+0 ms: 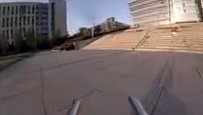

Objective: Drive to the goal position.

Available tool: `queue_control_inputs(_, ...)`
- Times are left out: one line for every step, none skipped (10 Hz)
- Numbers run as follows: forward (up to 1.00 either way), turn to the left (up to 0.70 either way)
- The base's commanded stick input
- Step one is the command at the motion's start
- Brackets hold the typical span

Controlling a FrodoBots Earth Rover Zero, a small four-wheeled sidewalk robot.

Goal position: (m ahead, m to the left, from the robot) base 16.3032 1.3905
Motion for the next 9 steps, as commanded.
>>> queue_control_inputs(0.7,0.14)
queue_control_inputs(0.7,0.14)
queue_control_inputs(0.7,0.14)
queue_control_inputs(0.7,0.14)
queue_control_inputs(0.7,0.14)
queue_control_inputs(0.7,0.14)
queue_control_inputs(0.7,0.14)
queue_control_inputs(0.7,0.14)
queue_control_inputs(0.7,0.14)
